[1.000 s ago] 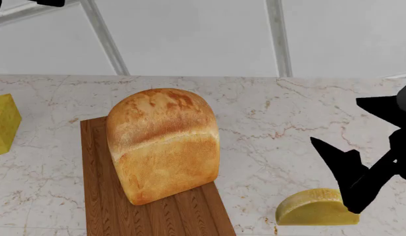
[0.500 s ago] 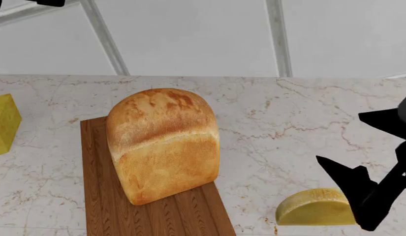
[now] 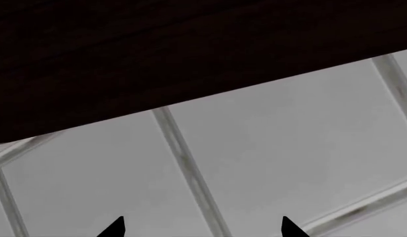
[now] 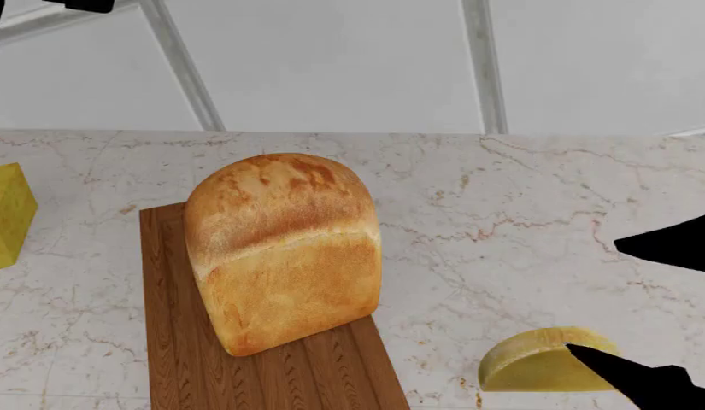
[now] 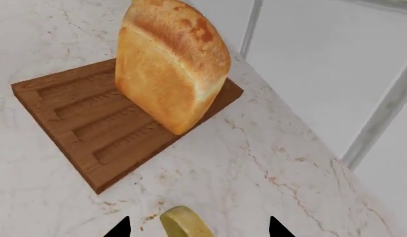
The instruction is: Pick up the wedge of cheese and place it on the slice of bread to prepare a simple cheese on bread dish.
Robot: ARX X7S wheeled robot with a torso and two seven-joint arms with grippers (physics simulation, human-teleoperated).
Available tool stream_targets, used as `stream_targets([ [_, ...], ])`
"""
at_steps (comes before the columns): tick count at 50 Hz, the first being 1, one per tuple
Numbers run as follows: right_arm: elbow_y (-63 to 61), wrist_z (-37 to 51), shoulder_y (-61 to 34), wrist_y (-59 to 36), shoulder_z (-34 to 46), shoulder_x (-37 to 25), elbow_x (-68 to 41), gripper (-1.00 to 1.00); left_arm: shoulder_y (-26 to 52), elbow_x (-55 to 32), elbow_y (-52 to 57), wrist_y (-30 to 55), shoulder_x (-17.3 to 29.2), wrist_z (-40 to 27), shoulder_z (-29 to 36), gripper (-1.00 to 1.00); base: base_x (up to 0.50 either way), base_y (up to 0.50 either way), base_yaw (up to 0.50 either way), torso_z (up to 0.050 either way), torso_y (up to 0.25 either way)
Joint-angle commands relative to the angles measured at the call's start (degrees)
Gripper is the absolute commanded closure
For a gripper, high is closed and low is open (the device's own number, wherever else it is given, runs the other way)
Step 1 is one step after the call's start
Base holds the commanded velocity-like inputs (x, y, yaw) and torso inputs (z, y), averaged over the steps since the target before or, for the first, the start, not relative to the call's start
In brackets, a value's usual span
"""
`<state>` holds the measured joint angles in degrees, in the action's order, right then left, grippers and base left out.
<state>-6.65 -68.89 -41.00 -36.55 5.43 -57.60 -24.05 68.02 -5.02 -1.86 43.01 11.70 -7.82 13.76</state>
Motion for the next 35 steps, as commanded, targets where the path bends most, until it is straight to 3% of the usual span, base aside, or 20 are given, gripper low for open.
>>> stream_targets([
  [1, 4.5, -8.7, -1.8, 7.6, 4.1, -1.3, 3.2, -1.00, -3.1, -0.6, 3.0, 0.4, 0.1, -0.4, -0.6, -1.00, 0.00, 0.00, 0.00, 0.000, 0.000],
  [7, 12.0, -13.7, -9.7, 14.0, 11.2, 1.9, 9.2, -1.00, -3.1, -0.7, 3.1, 0.5, 0.1, -0.6, -0.5, -1.00, 0.00, 0.00, 0.00, 0.000, 0.000],
  [14, 21.4, -14.7, -11.4, 23.0, 14.1, 5.0, 12.3, -1.00, -3.0, -1.0, 3.0, 0.5, 0.2, -0.5, -0.5, -1.00, 0.00, 0.00, 0.00, 0.000, 0.000],
  [35, 39.0, -13.7, -19.0, 32.3, 21.2, 12.6, 19.2, -1.00, -2.9, -1.5, 2.8, 0.6, 0.5, -0.9, -0.2, -1.00, 0.00, 0.00, 0.00, 0.000, 0.000],
])
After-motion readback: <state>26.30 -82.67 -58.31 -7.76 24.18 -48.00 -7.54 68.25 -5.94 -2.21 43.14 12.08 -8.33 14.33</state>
